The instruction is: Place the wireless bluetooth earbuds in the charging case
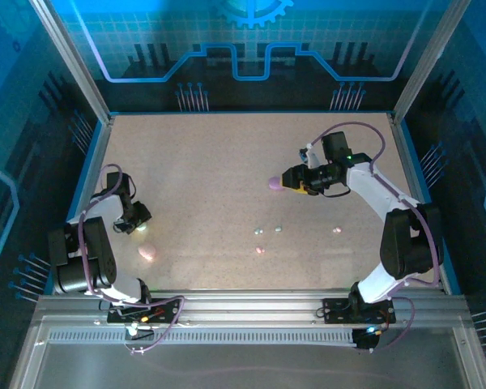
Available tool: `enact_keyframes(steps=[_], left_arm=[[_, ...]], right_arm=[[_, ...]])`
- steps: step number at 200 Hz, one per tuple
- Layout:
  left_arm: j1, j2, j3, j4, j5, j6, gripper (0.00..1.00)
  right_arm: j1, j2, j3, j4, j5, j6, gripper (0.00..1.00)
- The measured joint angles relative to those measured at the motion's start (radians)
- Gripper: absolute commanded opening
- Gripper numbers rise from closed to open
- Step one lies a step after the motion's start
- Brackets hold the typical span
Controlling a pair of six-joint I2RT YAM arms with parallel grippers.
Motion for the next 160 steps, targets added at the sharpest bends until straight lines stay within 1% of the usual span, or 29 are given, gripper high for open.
enact_keyframes(steps=[17,33,49,72,88,108,135,160], left_arm=[[-0.029,-0.001,0.007,-0.009,0.001,0.001,0.36],[-0.095,-0.014,0.023,-0.023,0.009,0.005,0.34],[-0.195,-0.048,0.049,-0.026,0.023,0.026,0.32],[-0.352,-0.114,0.105,0.003,0.079,0.089,0.30],[-0.455,-0.144,0.148,0.034,0.140,0.170,0.30],[-0.555,-0.159,0.183,0.066,0.221,0.280,0.29],[-0.671,-0.179,0.190,0.085,0.311,0.459,0.28],[-0.750,-0.221,0.189,0.103,0.379,0.610,0.29]], right_arm=[[0.000,0.000,0.000,-0.002,0.000,0.000,0.60],[0.000,0.000,0.000,-0.001,0.000,0.001,0.60],[0.000,-0.002,0.000,0.002,0.000,0.005,0.60],[0.000,-0.018,-0.011,0.024,-0.002,0.026,0.60],[-0.004,-0.039,-0.031,0.046,-0.012,0.051,0.60],[-0.013,-0.062,-0.055,0.071,-0.035,0.082,0.59],[-0.024,-0.087,-0.068,0.093,-0.079,0.114,0.58],[-0.024,-0.118,-0.068,0.103,-0.132,0.134,0.57]])
